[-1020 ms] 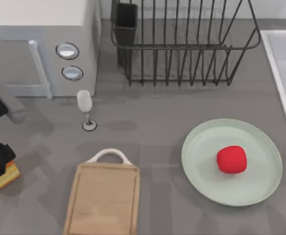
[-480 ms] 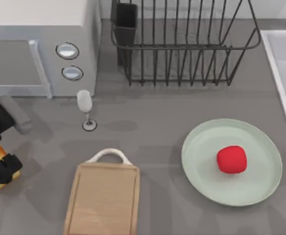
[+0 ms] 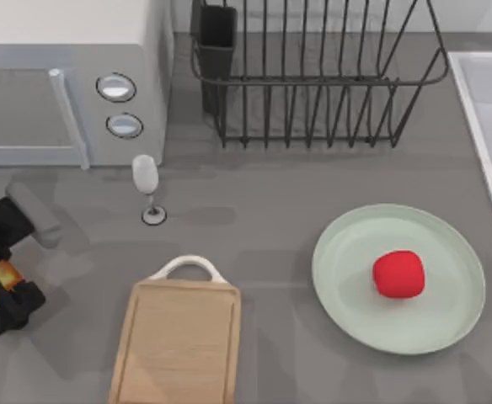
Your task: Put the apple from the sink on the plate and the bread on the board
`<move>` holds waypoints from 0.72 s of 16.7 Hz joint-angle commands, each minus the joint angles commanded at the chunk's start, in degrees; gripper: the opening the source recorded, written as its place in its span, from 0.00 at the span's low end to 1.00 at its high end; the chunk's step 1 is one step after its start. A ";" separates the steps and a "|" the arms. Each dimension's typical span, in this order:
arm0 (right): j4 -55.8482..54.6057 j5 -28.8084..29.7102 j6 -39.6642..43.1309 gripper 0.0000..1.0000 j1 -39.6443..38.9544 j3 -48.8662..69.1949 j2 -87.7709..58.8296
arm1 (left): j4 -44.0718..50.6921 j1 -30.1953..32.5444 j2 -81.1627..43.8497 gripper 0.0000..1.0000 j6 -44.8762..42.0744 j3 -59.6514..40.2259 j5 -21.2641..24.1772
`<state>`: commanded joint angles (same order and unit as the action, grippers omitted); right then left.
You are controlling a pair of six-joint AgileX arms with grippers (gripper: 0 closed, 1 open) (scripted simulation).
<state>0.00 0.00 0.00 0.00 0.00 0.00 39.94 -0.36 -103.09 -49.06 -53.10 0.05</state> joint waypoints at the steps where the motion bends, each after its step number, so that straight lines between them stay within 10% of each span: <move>1: 0.00 0.00 0.00 1.00 0.00 0.00 0.00 | 0.00 0.00 0.00 1.00 0.00 0.00 0.00; 12: 0.00 0.00 0.00 1.00 0.00 0.00 0.00 | 0.00 0.00 0.00 0.17 0.00 0.00 0.00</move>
<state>0.00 0.00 0.00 0.00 0.00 0.00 39.94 -0.36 -103.09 -49.06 -53.10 0.05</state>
